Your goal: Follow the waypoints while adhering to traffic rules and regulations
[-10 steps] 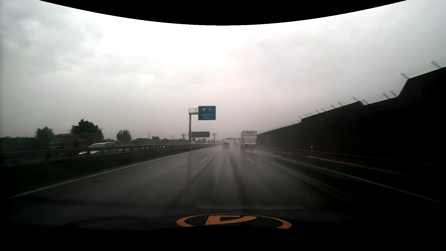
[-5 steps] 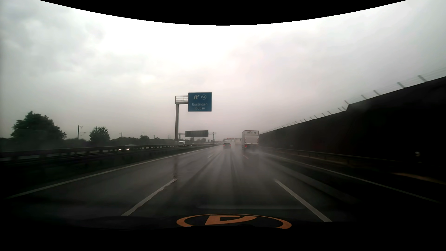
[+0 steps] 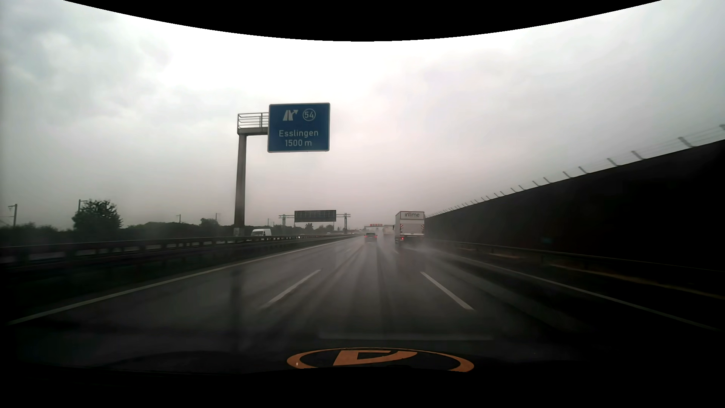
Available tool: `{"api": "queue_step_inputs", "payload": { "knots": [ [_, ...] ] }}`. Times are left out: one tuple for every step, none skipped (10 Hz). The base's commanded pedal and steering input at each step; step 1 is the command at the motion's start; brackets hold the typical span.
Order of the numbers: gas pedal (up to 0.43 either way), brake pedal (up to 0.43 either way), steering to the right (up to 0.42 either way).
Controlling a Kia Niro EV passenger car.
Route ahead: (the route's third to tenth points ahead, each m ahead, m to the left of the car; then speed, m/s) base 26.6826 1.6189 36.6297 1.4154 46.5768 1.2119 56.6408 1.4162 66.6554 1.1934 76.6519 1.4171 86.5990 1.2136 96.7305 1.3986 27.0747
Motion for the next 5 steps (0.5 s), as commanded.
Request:
{"api": "queue_step_inputs", "payload": {
  "knots": [
    [0.26, 0.0, -0.003],
    [0.26, 0.0, 0.0],
    [0.26, 0.0, 0.001],
    [0.26, 0.0, 0.0],
    [0.26, 0.0, 0.0]
  ]
}}
